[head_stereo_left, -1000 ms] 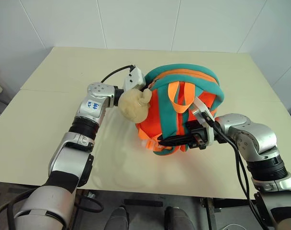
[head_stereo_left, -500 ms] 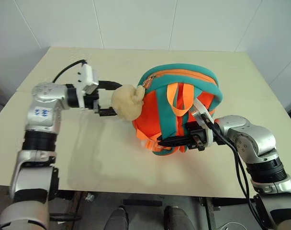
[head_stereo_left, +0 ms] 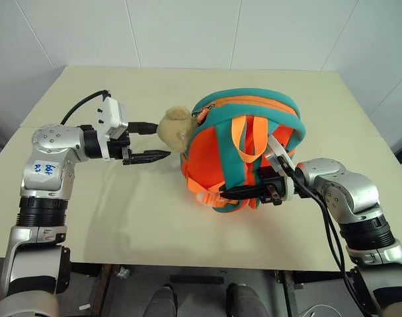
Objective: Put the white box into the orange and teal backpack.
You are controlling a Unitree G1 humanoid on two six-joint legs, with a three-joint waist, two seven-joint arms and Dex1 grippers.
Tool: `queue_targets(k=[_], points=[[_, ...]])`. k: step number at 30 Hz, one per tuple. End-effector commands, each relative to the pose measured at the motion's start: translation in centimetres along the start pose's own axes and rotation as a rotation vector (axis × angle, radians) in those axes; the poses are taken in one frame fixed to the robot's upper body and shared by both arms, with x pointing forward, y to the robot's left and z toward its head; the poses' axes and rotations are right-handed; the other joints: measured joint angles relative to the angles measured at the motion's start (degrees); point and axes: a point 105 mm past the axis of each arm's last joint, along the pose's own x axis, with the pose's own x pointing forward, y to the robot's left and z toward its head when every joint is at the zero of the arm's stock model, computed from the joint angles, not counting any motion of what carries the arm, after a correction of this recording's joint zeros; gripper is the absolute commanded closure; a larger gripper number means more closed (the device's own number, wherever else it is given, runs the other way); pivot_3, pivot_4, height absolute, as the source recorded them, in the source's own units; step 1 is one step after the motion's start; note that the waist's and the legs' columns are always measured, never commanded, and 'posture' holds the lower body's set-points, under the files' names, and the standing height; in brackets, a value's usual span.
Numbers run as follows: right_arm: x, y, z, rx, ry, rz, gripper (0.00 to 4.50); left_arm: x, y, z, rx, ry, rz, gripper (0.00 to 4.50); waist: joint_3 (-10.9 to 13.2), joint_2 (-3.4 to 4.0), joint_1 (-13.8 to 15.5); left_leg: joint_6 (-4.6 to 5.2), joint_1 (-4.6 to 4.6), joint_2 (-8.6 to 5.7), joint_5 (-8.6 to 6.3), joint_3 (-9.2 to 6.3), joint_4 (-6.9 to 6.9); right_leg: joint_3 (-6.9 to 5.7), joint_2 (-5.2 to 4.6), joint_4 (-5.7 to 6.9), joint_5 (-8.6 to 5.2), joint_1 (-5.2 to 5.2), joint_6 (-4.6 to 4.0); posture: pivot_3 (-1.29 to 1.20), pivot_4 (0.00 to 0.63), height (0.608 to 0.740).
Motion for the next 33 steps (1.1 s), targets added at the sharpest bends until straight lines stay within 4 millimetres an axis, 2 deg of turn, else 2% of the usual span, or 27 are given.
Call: queue_targets(k=[1,7,9,14,18,25,30,33], points=[[0.1,0.4,0.4,-0.026,-0.011,0.016,4.23,-0.3,0.5,-0.3,-0.001,0.004,0.023,2.56,0.0,0.00,0.1,0.00,-0.01,0.00,0.00,0.00,0.00,0.00,0.00,-0.01,0.00,0.00,0.00,0.00,0.150,0.740],[0.0,0.5,0.5,-0.025,-0.017,0.003,4.23,-1.2,2.1,-2.5,-0.039,0.034,0.104,4.47,0.0,0.00,0.0,0.00,0.01,0.00,0.00,0.00,0.02,0.00,0.00,0.03,0.00,0.00,0.00,0.00,0.150,0.740],[-0.1,0.4,0.4,-0.025,-0.019,-0.004,4.23,-0.8,2.6,-2.9,-0.041,0.028,0.125,4.47,0.0,0.00,0.1,0.00,0.00,0.00,0.00,0.00,0.02,0.00,0.00,0.03,0.00,0.00,0.00,0.00,0.150,0.740],[-0.1,0.4,0.5,-0.026,-0.024,-0.013,4.23,1.8,3.3,-3.0,-0.036,-0.023,0.121,4.47,0.0,-0.01,0.8,0.00,-0.01,-0.01,0.00,0.00,0.06,-0.01,0.00,0.01,0.01,0.02,0.01,0.00,0.150,0.740],[-0.1,0.4,0.6,-0.028,-0.028,-0.019,4.23,4.6,2.5,-1.8,-0.038,-0.096,0.034,4.47,0.0,-0.01,0.9,-0.02,-0.01,-0.01,0.02,0.01,0.06,-0.01,0.00,0.02,0.01,0.01,0.01,0.00,0.150,0.740],[-0.1,0.5,0.4,-0.022,-0.035,-0.031,4.23,7.2,1.8,-0.1,-0.066,-0.204,-0.031,4.47,0.0,-0.02,0.9,-0.05,-0.02,-0.01,0.03,0.01,0.07,-0.01,0.00,0.01,0.01,0.01,0.01,0.00,0.150,0.740],[0.1,0.6,0.4,-0.018,-0.041,-0.034,4.23,8.6,1.3,-0.3,-0.068,-0.205,-0.058,4.47,0.0,-0.02,1.0,-0.05,-0.02,-0.01,0.03,0.01,0.09,-0.01,0.00,0.01,0.01,0.01,0.01,0.00,0.150,0.740],[0.2,0.6,0.4,-0.018,-0.047,-0.035,4.23,10.1,0.6,-0.8,-0.066,-0.180,-0.081,4.47,0.0,-0.02,1.5,-0.05,-0.02,-0.01,0.03,0.01,0.11,-0.01,0.00,0.02,0.01,0.01,0.01,0.00,0.150,0.740]])
